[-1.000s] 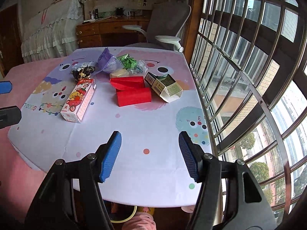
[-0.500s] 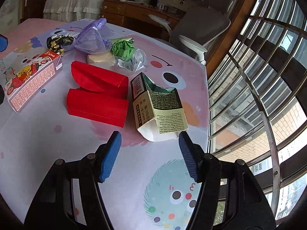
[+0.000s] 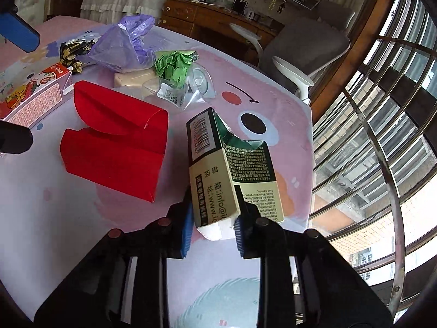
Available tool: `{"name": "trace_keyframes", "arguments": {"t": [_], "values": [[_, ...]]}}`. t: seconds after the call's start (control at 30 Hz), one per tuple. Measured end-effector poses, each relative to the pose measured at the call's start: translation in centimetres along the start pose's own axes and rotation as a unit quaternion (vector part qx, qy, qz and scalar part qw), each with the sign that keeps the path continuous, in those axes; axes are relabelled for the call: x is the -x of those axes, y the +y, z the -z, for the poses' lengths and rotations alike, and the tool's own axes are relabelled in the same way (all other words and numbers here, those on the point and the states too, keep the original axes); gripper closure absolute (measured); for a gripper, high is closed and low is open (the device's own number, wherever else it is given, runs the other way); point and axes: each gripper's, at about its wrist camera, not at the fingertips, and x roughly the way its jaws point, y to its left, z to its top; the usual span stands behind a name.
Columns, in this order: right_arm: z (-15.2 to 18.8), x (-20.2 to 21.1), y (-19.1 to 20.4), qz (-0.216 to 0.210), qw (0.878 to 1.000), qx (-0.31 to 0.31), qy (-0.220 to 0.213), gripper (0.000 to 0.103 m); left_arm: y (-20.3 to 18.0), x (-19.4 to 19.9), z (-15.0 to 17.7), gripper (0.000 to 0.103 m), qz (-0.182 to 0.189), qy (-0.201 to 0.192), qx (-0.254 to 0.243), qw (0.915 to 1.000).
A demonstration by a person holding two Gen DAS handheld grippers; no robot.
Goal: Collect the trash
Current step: 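Grasp the green-and-cream carton with the right gripper while the left grasps red paper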
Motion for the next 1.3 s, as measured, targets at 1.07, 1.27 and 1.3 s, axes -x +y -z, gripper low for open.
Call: {"name": "trace_keyframes", "arguments": {"t": [1.07,1.27,1.3], "values": [[0.7,3.3,-7.3,-0.157,0.966,-0.204,0.032,0.083,-2.5,-7.0,-5.5,0.080,0.119,0.068,-0.033,0.9900],[1.0,5.2,-5.9,-0.196,0.949,-0.242,0.045,0.084,-0.8,-3.7,-2.5,0.081,0.151,0.044,0.036,0.9869],[1.1,5.6,-5.6,-0.203,0.945,-0.250,0.048,0.084,-0.2,-2.9,-1.7,0.081,0.154,0.039,0.047,0.9862]]}}
